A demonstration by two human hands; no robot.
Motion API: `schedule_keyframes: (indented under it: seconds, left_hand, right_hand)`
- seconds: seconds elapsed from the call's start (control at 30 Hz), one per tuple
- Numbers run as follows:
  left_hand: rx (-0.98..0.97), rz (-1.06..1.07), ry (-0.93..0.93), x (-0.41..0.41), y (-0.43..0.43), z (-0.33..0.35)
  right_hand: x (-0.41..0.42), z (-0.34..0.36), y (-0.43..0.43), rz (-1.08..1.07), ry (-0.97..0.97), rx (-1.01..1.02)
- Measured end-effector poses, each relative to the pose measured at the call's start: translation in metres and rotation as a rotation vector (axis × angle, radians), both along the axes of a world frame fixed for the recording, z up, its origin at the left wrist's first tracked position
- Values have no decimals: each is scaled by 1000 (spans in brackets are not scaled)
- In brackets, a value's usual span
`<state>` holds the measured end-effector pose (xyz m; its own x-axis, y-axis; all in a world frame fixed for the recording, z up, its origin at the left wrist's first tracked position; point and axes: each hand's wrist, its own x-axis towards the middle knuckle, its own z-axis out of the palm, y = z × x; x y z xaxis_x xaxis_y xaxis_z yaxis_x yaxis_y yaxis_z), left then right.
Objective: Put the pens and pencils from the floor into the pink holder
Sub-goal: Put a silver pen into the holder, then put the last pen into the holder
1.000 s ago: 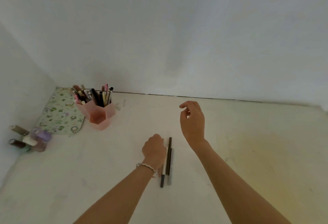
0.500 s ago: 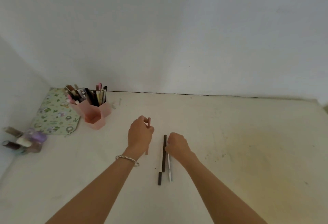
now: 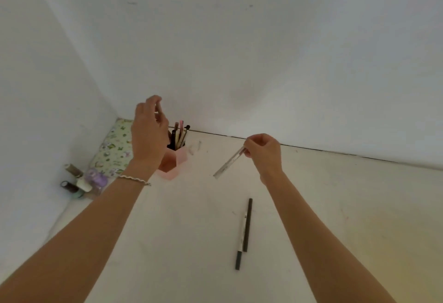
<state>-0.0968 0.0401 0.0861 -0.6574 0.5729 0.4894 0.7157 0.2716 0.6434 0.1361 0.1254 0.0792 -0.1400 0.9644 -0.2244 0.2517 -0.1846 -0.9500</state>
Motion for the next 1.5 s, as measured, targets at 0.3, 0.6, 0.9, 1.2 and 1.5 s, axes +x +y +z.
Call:
schedule_keyframes:
  seconds: [0.3, 0.6, 0.9, 1.2, 1.5]
  left_hand:
    - [-237, 60, 522, -21, -7, -28]
    - [-24, 20, 342, -33, -23, 8]
    - [-50, -64, 154, 15, -39, -11]
    - [-930, -405, -389, 175, -33, -85]
    - [-841, -399, -309, 199, -34, -103]
  right_hand:
    - [-61, 14, -25, 85, 85, 342]
    - [-121, -18, -38, 285, -81, 722]
    - [-111, -29, -40, 305, -364, 982]
    - [-9, -22, -11, 26, -289, 771]
    - [75, -41, -17, 12, -431, 537]
